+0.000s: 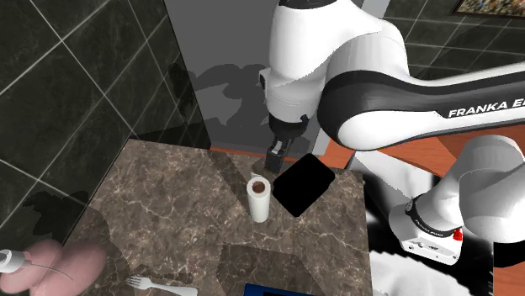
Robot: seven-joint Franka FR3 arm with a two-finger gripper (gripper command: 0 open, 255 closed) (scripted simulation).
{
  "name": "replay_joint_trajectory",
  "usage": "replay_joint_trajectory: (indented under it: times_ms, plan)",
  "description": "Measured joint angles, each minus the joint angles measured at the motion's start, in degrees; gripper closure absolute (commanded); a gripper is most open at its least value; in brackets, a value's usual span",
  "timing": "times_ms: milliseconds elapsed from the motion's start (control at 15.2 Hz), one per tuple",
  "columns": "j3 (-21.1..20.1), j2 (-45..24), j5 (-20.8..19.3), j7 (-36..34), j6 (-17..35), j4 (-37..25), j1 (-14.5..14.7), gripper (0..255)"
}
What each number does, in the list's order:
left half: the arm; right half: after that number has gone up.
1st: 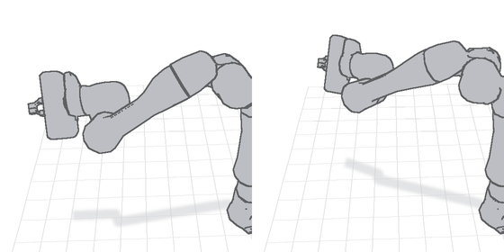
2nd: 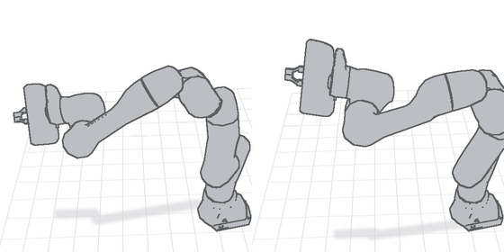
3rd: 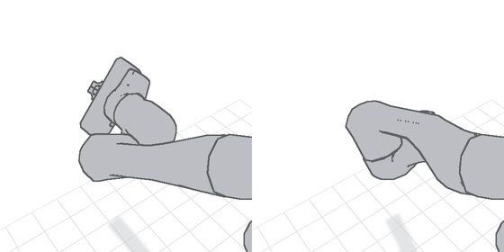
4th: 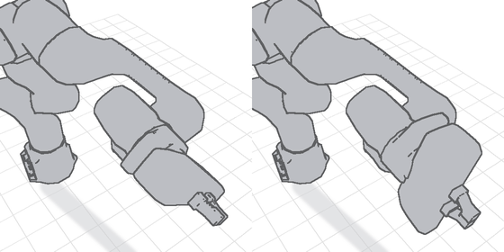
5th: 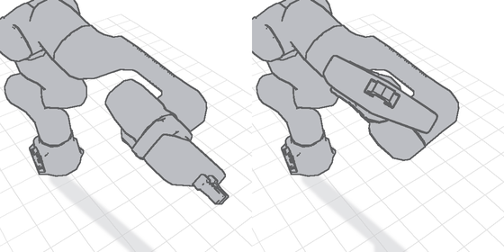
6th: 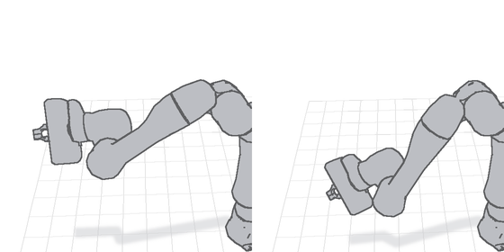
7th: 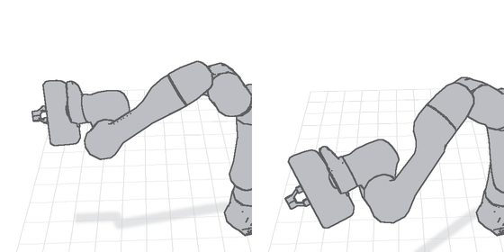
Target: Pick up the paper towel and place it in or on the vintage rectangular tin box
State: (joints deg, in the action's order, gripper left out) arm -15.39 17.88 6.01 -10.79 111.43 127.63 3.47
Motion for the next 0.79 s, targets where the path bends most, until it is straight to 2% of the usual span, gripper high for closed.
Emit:
replay_joint_trajectory:
  times_ms: [462,792]
  plan:
    - [-4.0,-14.1,-1.0,-7.4,3.5,-8.1,1.4,0]
    - [-4.6,-16.8,-1.4,-8.5,7.1,-7.0,1.8,0]
